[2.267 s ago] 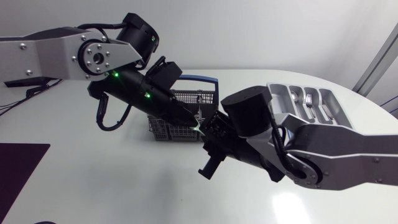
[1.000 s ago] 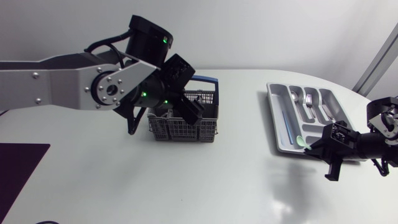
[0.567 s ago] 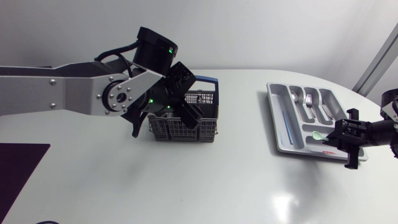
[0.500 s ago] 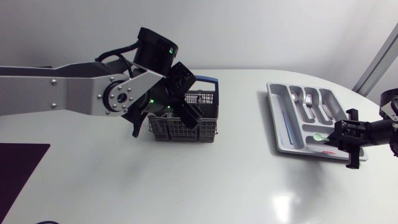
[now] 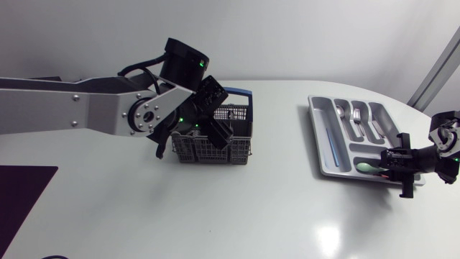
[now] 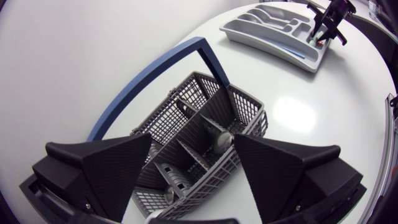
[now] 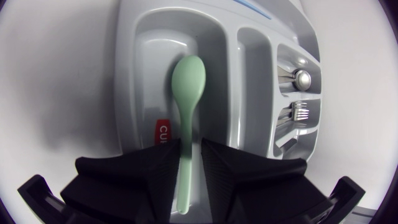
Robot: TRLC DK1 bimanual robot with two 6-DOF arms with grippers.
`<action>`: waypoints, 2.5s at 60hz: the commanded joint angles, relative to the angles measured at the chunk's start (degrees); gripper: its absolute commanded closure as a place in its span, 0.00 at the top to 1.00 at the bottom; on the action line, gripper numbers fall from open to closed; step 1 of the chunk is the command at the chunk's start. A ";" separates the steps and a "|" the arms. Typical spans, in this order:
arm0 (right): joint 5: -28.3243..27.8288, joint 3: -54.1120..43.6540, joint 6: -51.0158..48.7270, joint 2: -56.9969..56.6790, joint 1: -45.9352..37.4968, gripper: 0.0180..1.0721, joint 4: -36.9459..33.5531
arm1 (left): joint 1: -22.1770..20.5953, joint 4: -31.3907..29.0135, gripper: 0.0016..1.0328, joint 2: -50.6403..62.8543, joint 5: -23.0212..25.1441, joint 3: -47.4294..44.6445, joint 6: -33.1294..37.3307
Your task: Unload the cutlery basket into the drawer organizer.
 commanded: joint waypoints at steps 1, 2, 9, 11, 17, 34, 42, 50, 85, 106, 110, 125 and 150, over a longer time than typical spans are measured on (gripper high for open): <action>0.16 -1.08 -2.00 -0.91 -0.48 0.50 2.10 | -0.32 1.25 0.90 0.94 -0.93 -0.95 1.58; 0.07 -1.17 -1.91 -1.26 -0.57 0.50 2.10 | -0.23 1.25 0.90 0.94 -0.93 -0.95 1.58; -0.19 -1.25 0.11 -4.87 -0.74 0.60 1.49 | -0.41 1.86 0.90 1.38 -1.98 -0.78 2.46; -0.54 -1.25 1.78 -6.36 -0.74 0.63 1.05 | -0.50 2.04 0.90 1.47 -2.16 -0.78 2.64; -1.68 0.50 8.28 -10.32 -0.30 0.73 -5.72 | -0.76 2.04 0.90 2.00 -2.51 -0.43 2.81; -2.74 -0.46 26.13 -19.72 5.76 0.88 -20.22 | -4.36 -4.46 0.88 5.42 -4.80 5.99 0.97; -4.14 -3.63 33.51 -25.17 9.89 0.88 -21.89 | -5.07 -8.68 0.85 9.20 -7.34 11.35 -1.23; -4.58 -5.65 40.98 -30.44 15.16 0.88 -25.32 | -5.07 -14.22 0.84 12.19 -7.34 16.62 -4.39; -6.34 -6.44 68.58 -34.31 41.36 0.88 -28.75 | -7.09 -28.37 0.65 18.43 -10.68 26.20 -11.60; -6.17 -7.67 72.18 -31.23 46.45 0.88 -25.59 | -6.47 -29.69 0.57 20.45 -12.62 28.05 -12.92; -6.17 -7.49 72.80 -31.15 47.42 0.88 -25.50 | -6.47 -29.69 0.57 20.45 -12.62 28.23 -13.01; -6.17 -6.62 75.26 -29.39 50.67 0.88 -23.12 | -5.77 -29.69 0.55 21.33 -12.62 28.40 -13.62; -6.17 -6.44 77.28 -26.40 53.40 0.88 -20.49 | -4.54 -30.83 0.54 22.48 -12.79 28.40 -13.80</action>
